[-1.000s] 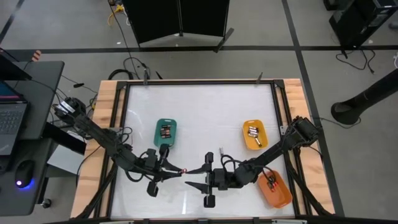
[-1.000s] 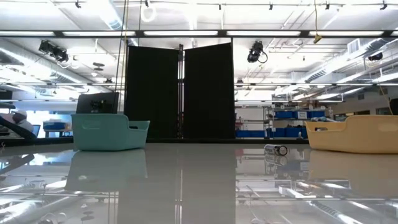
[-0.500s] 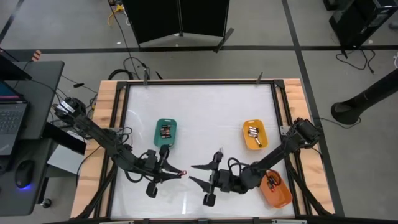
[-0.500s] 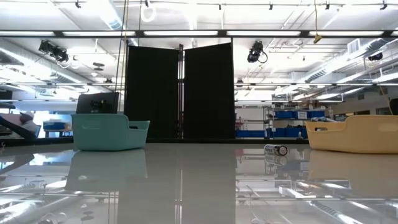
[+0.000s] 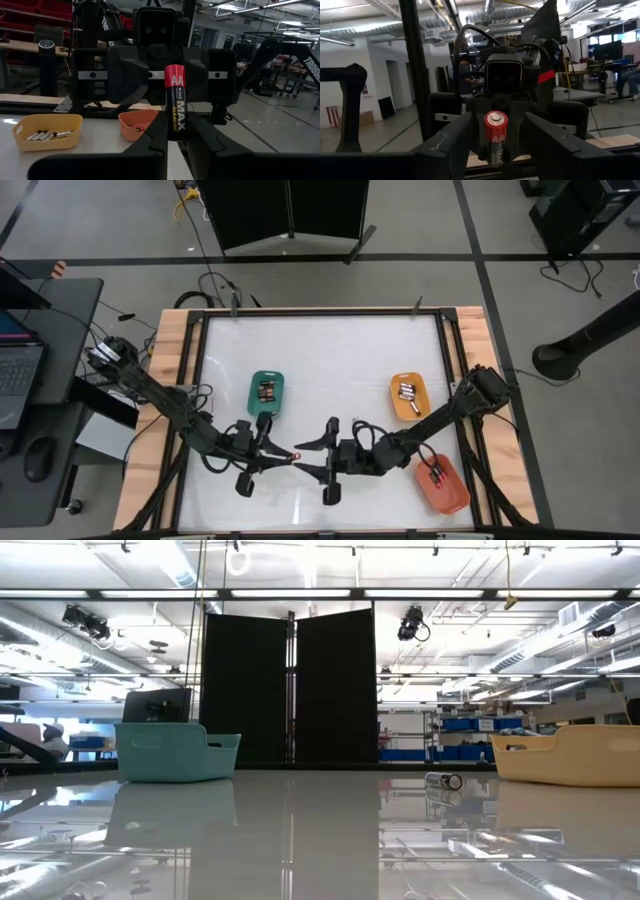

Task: Sort batteries
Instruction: Put the black and red battery into the orange bin

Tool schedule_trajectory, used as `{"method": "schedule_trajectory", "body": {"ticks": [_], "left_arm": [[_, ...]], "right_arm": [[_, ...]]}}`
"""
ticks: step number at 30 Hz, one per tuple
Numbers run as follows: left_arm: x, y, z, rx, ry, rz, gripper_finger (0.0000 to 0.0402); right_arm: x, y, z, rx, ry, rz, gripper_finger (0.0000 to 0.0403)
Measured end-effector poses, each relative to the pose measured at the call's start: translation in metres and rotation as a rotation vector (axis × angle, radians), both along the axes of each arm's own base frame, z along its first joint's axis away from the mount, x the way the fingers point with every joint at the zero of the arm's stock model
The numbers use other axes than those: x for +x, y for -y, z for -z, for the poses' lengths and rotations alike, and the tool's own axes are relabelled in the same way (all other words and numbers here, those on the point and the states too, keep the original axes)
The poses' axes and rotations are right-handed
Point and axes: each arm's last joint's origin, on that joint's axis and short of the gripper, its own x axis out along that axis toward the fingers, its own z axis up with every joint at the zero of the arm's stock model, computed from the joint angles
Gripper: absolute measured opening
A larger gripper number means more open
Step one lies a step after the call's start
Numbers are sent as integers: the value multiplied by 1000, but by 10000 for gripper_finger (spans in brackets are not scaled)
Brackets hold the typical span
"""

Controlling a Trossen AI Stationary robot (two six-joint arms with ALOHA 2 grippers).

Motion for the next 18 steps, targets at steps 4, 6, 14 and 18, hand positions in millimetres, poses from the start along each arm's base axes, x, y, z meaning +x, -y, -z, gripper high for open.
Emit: {"method": "schedule_trajectory", "body": {"ticks": [4, 6, 14, 18], "left_arm": [[0, 0, -1, -4, 5, 0, 49], [0, 0, -1, -4, 5, 0, 49], [1, -2, 0, 1, 4, -17, 49], [2, -4, 0, 3, 4, -27, 49]], "right_arm": [[0, 1, 0, 0, -1, 2, 172], [0, 1, 0, -1, 0, 2, 158], [4, 5, 2, -7, -17, -37, 104], [6, 9, 2, -5, -16, -35, 91]]}}
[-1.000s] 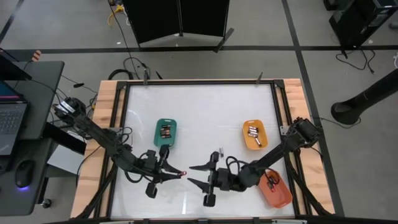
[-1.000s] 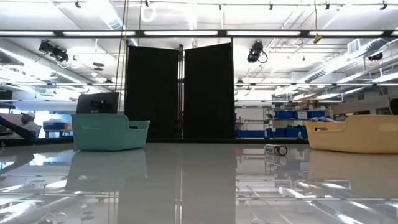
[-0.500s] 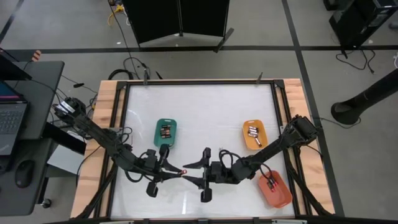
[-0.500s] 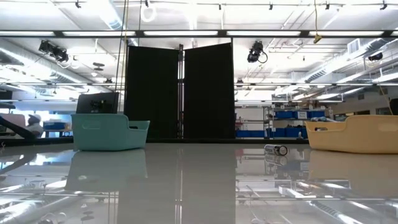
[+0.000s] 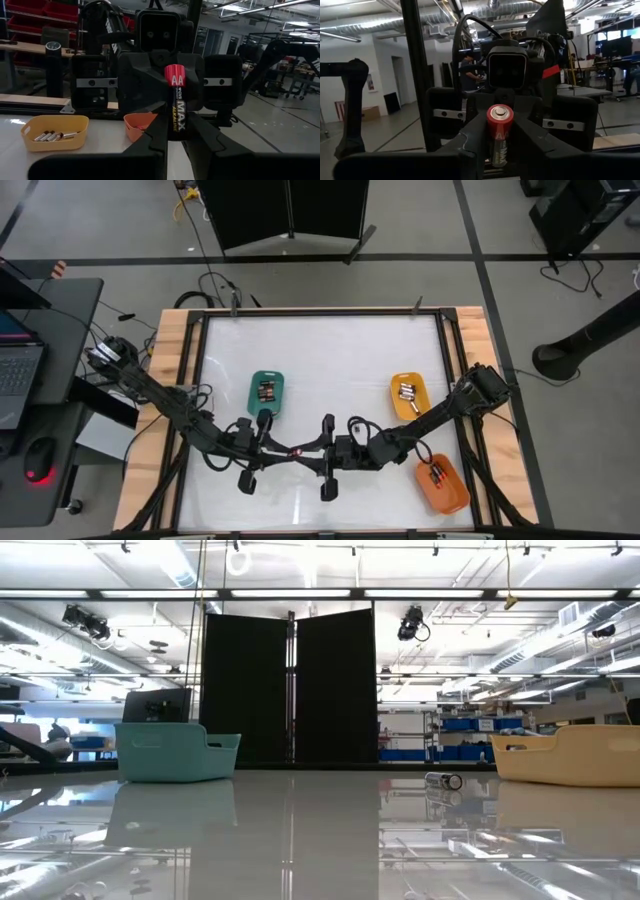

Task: Sort batteries
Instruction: Put the black and red battery into the orange bin

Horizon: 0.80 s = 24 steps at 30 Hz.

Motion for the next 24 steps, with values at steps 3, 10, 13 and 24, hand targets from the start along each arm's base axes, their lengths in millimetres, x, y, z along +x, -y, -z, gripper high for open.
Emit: {"method": "schedule_trajectory", "body": {"ticks": [3, 10, 13, 24], "left_arm": [[0, 0, 0, 3, -4, -2, 49], [1, 0, 2, 16, -15, -3, 49], [1, 0, 2, 18, -18, -3, 52], [1, -1, 15, 121, -131, -34, 148]], "right_arm": [[0, 0, 0, -3, -1, 0, 85], [0, -1, 1, -25, -7, 9, 78], [-1, -2, 1, -27, -8, 10, 75], [-14, -6, -10, -5, -129, 78, 73]]}}
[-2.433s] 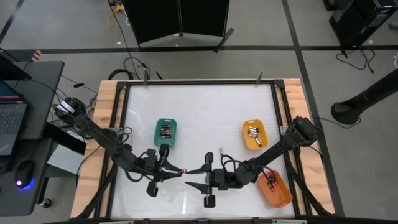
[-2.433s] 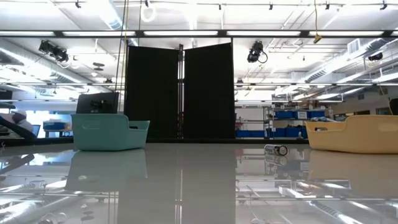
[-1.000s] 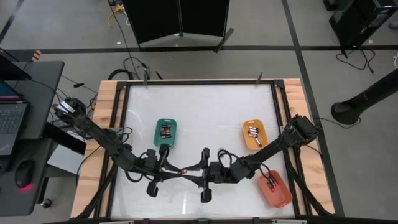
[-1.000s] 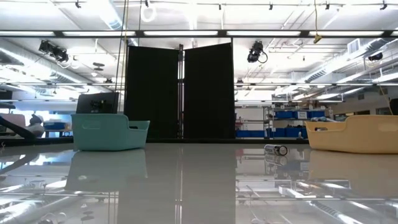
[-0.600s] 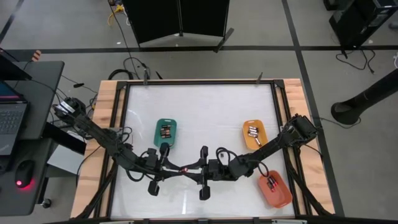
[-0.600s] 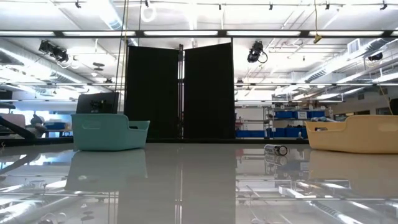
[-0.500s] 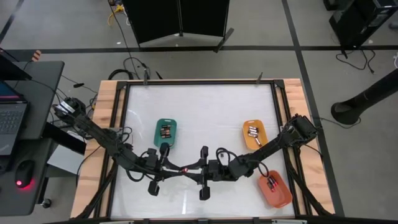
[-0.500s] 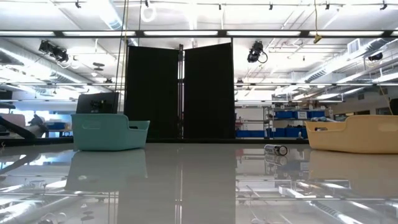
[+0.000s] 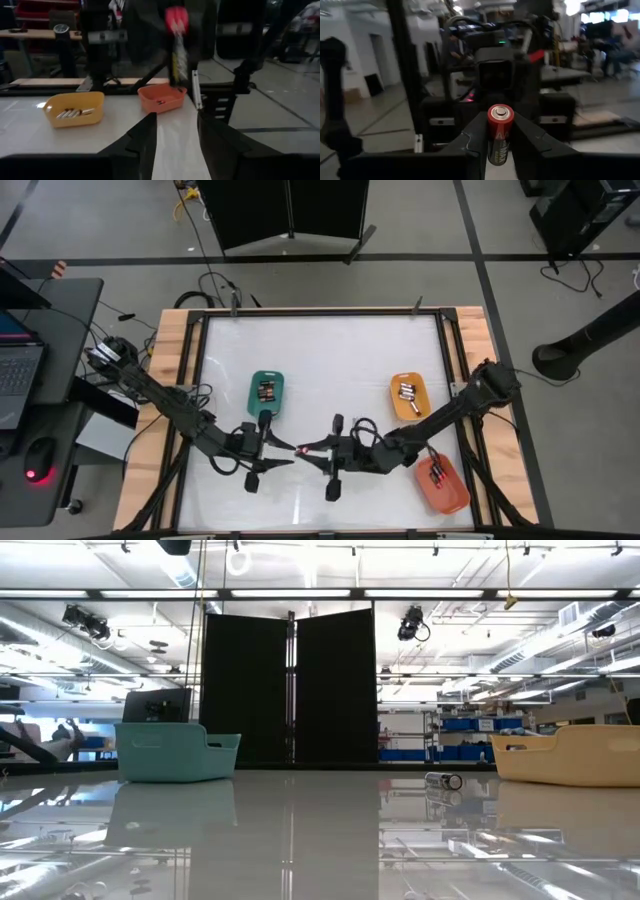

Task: Sort batteries
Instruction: Put the black and red battery into the orange bin

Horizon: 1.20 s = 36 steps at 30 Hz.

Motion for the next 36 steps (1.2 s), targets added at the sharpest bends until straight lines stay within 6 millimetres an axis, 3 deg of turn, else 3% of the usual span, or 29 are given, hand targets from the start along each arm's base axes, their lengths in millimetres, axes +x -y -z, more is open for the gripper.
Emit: {"method": "schedule_trajectory", "body": {"ticks": [10, 17, 36], "left_arm": [[0, -1, 2, 57, -11, -39, 151], [2, -5, 2, 81, -10, -69, 151], [19, -32, 10, 136, -84, -40, 152]], "right_arm": [[-50, 2, -24, 123, -297, 96, 73], [-86, 10, -27, 216, -510, 97, 72], [-117, 24, -2, 545, -1101, -3, 72]]}}
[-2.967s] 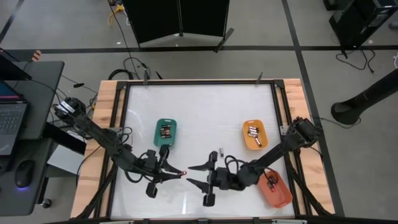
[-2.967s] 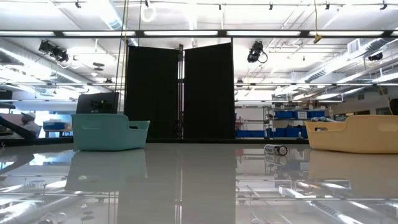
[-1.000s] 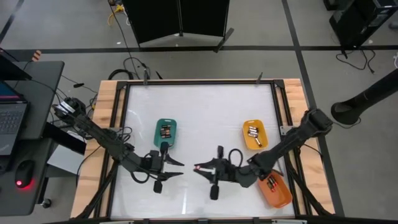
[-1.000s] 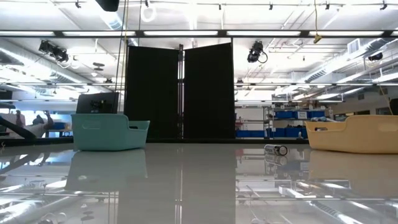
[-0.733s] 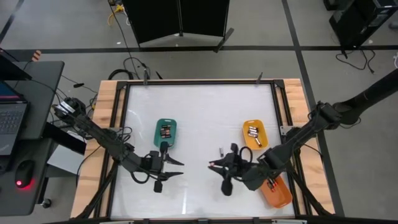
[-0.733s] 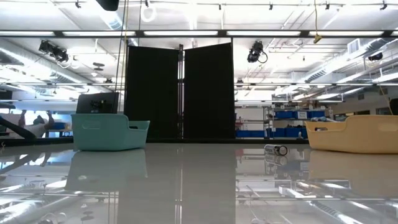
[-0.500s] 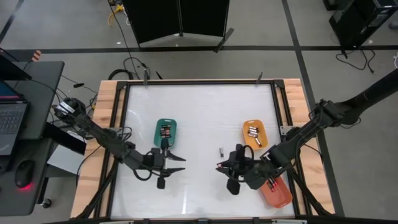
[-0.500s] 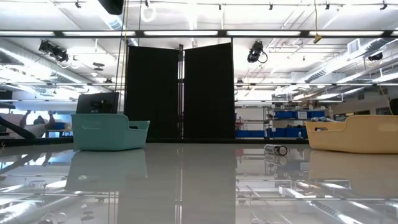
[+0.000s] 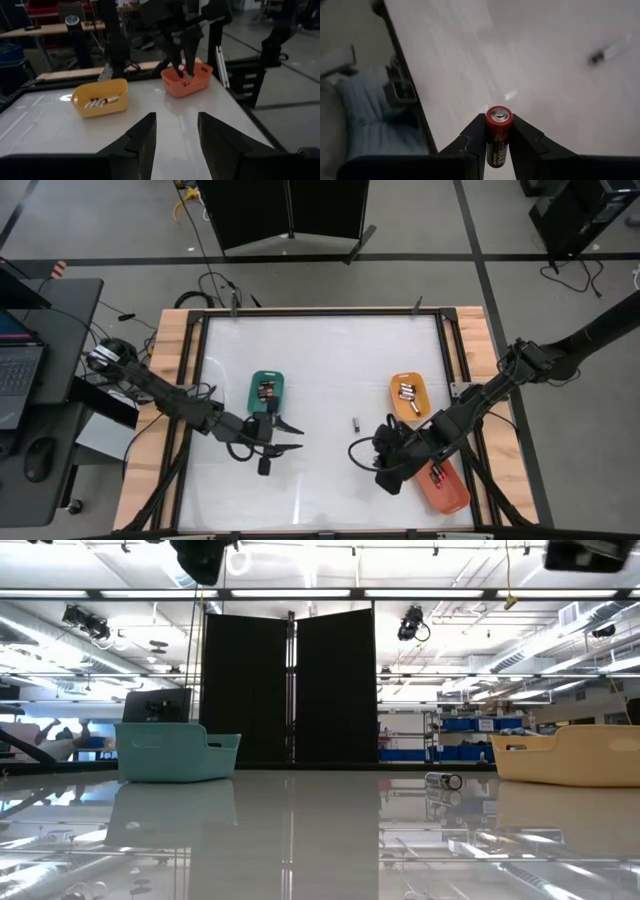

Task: Sort batteries
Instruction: Put the black and red battery into the orange bin

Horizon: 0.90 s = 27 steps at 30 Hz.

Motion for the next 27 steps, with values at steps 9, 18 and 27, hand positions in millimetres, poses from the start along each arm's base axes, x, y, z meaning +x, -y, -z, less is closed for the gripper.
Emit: {"method": "schedule_trajectory", "body": {"ticks": [9, 18, 27], "left_arm": [[4, -12, 7, 66, -68, -25, 152], [9, -28, 14, 135, -139, -74, 152], [12, -40, 18, 149, -174, -116, 152]], "right_arm": [[-14, 6, 8, 164, -310, 52, 72], [-40, 9, 14, 146, -605, 125, 72], [-60, 2, 38, 105, -708, 145, 72]]}}
